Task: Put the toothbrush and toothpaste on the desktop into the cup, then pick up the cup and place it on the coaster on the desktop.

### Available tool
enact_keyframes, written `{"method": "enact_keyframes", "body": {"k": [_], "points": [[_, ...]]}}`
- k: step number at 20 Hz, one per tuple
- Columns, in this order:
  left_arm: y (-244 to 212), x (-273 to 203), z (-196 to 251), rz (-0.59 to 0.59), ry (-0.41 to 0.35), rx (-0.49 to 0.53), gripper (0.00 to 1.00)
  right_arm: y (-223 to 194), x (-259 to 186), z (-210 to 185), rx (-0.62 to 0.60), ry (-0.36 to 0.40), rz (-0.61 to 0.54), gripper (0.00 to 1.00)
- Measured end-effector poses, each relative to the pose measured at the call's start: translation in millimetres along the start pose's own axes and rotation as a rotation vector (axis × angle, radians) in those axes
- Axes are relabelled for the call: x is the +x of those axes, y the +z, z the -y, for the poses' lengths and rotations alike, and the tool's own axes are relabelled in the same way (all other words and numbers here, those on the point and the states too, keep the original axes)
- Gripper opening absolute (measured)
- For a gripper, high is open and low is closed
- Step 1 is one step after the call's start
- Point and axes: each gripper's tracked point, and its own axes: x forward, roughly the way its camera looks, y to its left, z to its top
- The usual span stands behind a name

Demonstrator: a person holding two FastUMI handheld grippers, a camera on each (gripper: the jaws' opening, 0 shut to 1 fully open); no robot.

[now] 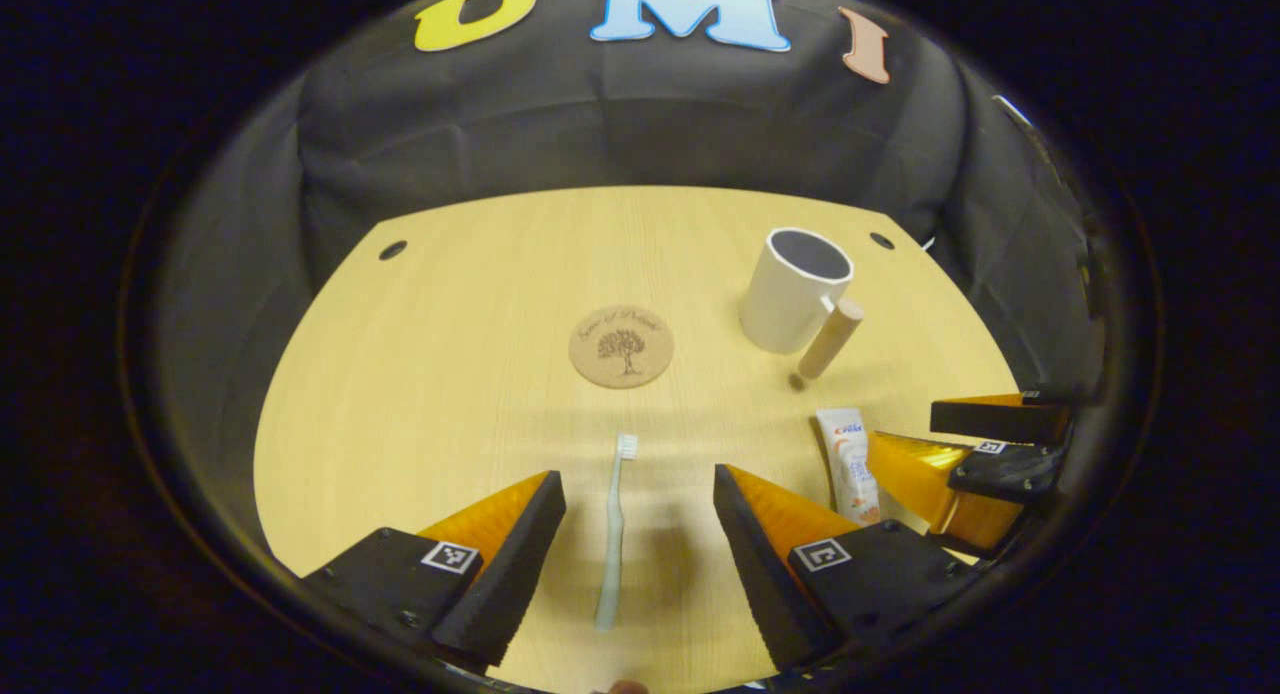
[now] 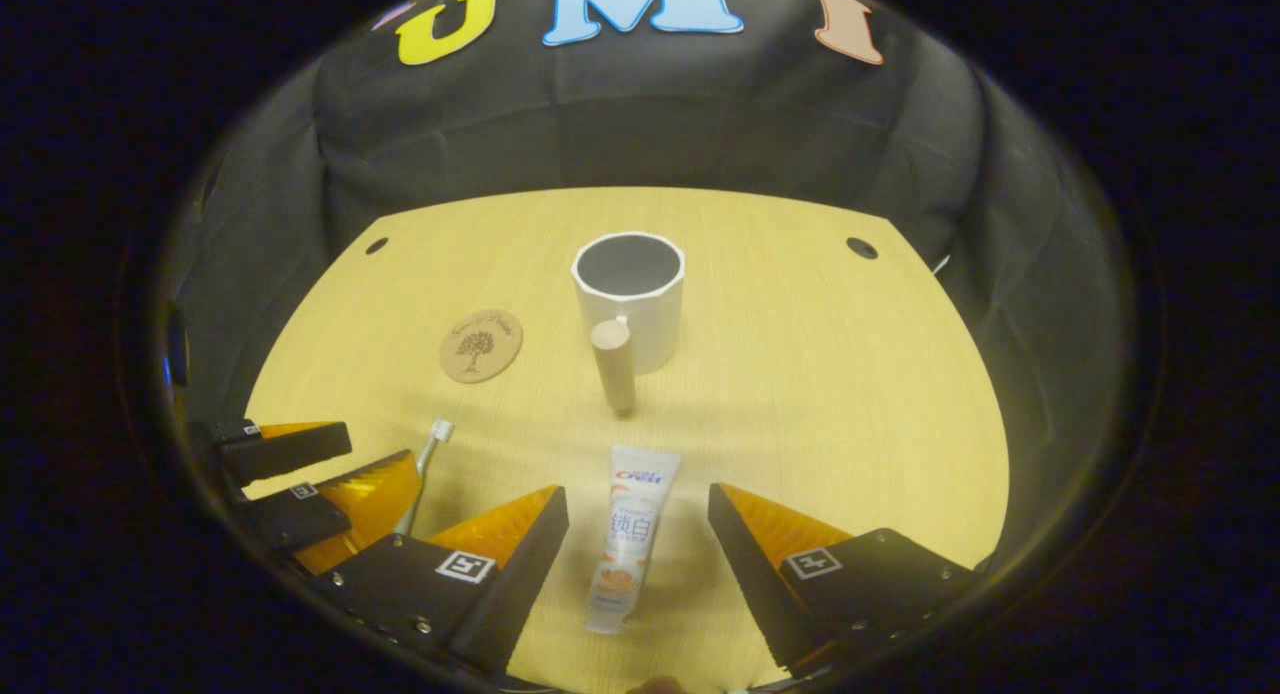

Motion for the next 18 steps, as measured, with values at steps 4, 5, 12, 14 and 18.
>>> {"method": "enact_keyframes", "body": {"k": [4, 5, 12, 14, 18], "points": [[-17, 10, -3, -0.109, -0.005, -0.013, 0.99, -5, 10, -2, 0.03, 0.011, -0.073, 0.9], [-23, 13, -3, -0.137, -0.008, -0.018, 0.95, -8, 14, -3, 0.036, 0.014, -0.089, 0.91], [-52, 25, -4, -0.34, -0.055, -0.015, 0.99, -19, 30, -11, 0.047, 0.037, -0.183, 0.92], [-59, 25, -2, -0.396, -0.081, -0.023, 0.98, -25, 32, -12, 0.052, 0.044, -0.225, 0.91], [-62, 30, -5, -0.448, -0.074, -0.006, 0.98, -29, 40, -13, 0.05, 0.046, -0.262, 0.93]]}}
